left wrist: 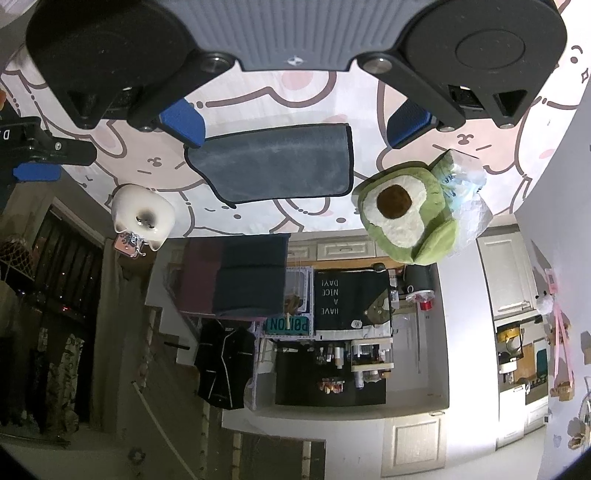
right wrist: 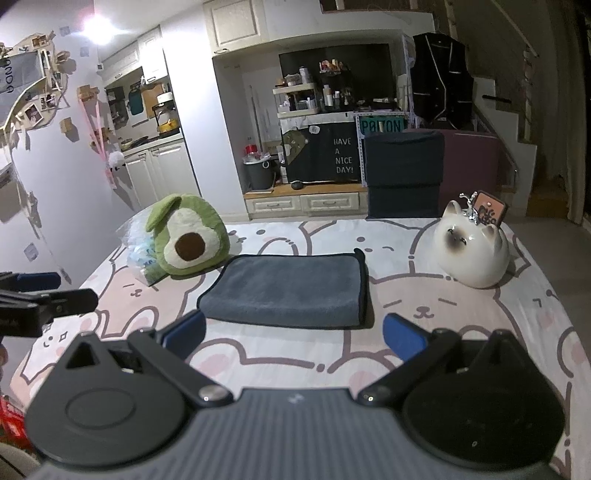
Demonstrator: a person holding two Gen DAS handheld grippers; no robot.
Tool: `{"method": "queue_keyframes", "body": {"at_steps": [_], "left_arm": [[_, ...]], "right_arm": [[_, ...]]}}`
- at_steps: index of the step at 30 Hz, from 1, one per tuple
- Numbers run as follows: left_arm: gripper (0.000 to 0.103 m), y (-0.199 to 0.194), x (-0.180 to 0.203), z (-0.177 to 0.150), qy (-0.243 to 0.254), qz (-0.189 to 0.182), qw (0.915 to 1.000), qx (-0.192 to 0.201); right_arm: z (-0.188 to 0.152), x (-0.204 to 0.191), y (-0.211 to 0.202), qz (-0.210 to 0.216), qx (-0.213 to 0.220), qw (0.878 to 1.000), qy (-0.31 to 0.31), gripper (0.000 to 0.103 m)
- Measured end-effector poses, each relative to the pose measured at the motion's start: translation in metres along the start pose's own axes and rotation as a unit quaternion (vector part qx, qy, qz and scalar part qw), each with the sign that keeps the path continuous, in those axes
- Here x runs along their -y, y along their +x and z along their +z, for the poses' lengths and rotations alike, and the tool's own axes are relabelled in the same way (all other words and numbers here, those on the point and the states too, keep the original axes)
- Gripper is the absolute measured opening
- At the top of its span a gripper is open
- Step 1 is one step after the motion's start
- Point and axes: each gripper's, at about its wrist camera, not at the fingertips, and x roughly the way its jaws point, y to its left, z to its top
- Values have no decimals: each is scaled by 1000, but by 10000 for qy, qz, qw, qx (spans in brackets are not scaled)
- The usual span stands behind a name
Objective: Fold towel
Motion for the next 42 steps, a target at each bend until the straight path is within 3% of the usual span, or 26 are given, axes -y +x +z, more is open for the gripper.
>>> {"method": "queue_keyframes", "body": {"at_steps": [17,42], "left_arm": [[103,-41,7,-31,35,-225,9997,127],[103,-69,10,-70,102,-310,9995,33]], "right_arm": [[-30,-16,-44,170,75,9998,10,103],[-72,-17,-80,-47,164,9998,52,103]]}}
